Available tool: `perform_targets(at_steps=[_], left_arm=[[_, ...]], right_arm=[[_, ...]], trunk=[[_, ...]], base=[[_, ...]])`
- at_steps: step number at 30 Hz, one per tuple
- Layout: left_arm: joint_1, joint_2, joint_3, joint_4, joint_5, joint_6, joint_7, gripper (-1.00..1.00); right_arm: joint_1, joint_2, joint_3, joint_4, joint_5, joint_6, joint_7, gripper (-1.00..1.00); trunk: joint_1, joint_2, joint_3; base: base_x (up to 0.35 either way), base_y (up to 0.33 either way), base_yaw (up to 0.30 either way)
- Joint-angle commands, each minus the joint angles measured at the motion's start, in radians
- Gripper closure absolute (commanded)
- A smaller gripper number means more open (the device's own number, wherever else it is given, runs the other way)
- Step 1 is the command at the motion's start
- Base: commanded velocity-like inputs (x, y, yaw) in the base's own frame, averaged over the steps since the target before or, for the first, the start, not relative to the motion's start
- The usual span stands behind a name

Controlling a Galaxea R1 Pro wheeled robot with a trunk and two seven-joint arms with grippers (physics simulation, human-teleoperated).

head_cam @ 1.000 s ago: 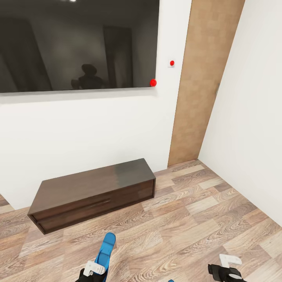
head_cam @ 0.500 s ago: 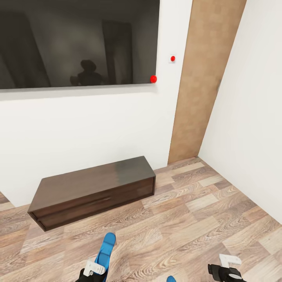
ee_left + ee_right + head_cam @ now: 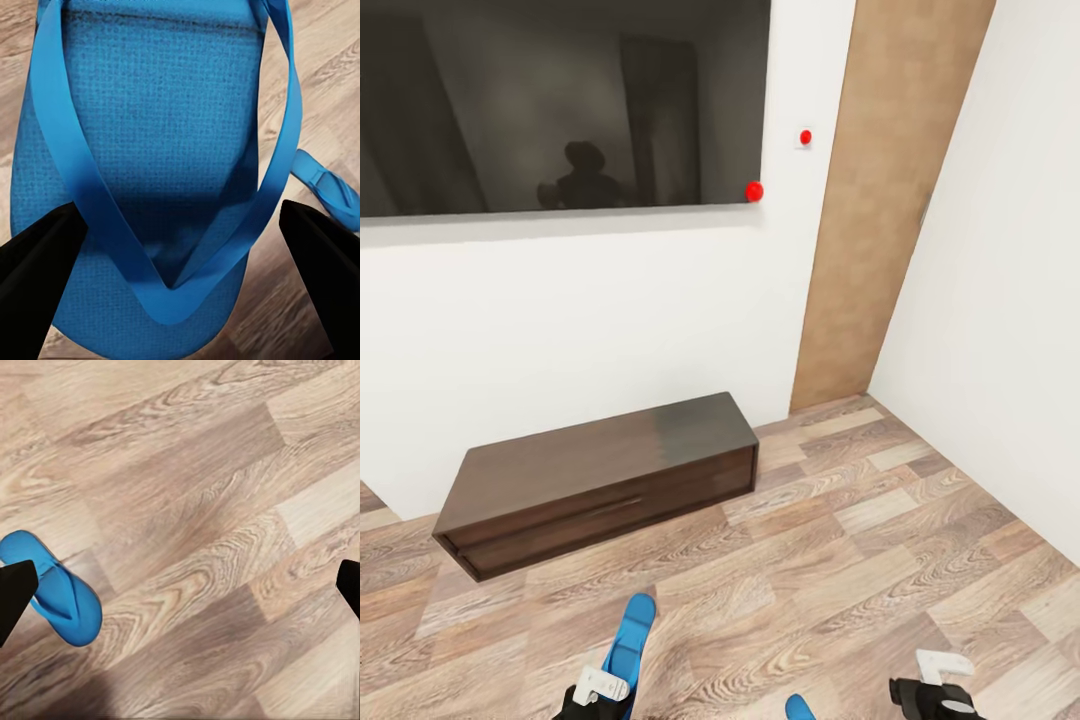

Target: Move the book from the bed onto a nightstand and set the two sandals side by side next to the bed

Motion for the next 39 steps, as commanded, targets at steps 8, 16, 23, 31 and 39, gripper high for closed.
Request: perform_targets(at_steps=[8,16,23,31,39], left_arm=[[-0.001,0.0,0.009,0.001,-0.009,-0.003,-0.003,1.0],[-0.001,0.0,0.009,0.001,-0.009,-0.003,-0.003,1.0],[-0.001,-0.001,0.009,0.001,-0.009,-0.003,-0.003,1.0],[-0.001,-0.002,0.008,-0.003,-0.009,0.0,-0.009,1.0],[-0.016,-0.163,0.006,-0.59,-0.007,0.487,-0.011,1.0]], right_arm=[[-0.002,-0.001,-0.009,0.009,0.175,-0.005,0.001,-1.0],[-0.002,-0.001,-0.008,0.013,0.205,-0.005,0.0,-1.0],[-0.002,-0.001,-0.009,0.015,0.264,-0.005,-0.001,-1.0],[-0.002,-0.001,-0.009,0.015,0.266,-0.006,-0.001,-1.0],[-0.002,-0.001,-0.009,0.015,0.266,-0.005,-0.001,-1.0]], trunk=[[0.0,-0.001,-0.013],[0.0,-0.001,-0.026],[0.0,-0.001,-0.037],[0.0,-0.001,-0.049],[0.0,-0.001,-0.062]], base=[[0.0,0.0,0.079],[0.0,0.0,0.081],[0.0,0.0,0.081],[0.0,0.0,0.081],[0.0,0.0,0.08]])
